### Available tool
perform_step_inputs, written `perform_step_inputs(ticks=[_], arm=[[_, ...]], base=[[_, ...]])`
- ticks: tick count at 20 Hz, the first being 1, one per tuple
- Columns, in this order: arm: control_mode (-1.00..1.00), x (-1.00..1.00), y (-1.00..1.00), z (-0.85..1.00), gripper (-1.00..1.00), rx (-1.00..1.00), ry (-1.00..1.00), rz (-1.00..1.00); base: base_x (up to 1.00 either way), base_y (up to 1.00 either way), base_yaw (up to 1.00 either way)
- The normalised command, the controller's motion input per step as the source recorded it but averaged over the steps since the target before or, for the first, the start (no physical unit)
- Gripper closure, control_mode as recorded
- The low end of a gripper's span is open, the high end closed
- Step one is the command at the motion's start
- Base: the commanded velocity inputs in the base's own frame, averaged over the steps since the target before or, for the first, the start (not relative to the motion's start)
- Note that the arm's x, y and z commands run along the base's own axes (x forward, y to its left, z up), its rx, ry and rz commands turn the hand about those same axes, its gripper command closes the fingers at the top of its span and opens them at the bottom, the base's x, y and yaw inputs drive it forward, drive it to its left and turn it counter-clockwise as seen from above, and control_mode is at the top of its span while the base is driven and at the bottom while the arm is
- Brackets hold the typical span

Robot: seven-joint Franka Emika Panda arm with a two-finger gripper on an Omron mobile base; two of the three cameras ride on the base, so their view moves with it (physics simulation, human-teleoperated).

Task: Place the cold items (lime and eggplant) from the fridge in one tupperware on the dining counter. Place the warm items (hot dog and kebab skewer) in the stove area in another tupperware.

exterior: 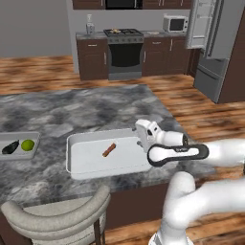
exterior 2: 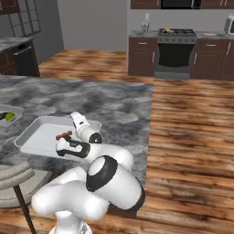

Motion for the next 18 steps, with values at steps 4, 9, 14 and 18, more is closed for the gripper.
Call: perform_step_inputs(ticks=[4,9,14,18], arm=[[-1.00,-0.56,-0.63,1.00,-1.00,-0.73,-0.01,0.18],[-1.00,-0.40,-0.52,1.00,-1.00,-0.58,0.19,0.01],[-1.00,-0.91,-0.48,0.94,-1.00,-0.44,0.34,0.01],[-1.00,-1.00,-0.31,0.40,-1.00,-0.14,0.15,0.01]], base=[[0.00,0.00,0.00],[0.00,0.00,0.00],[0.00,0.00,0.00],[0.00,0.00,0.00]])
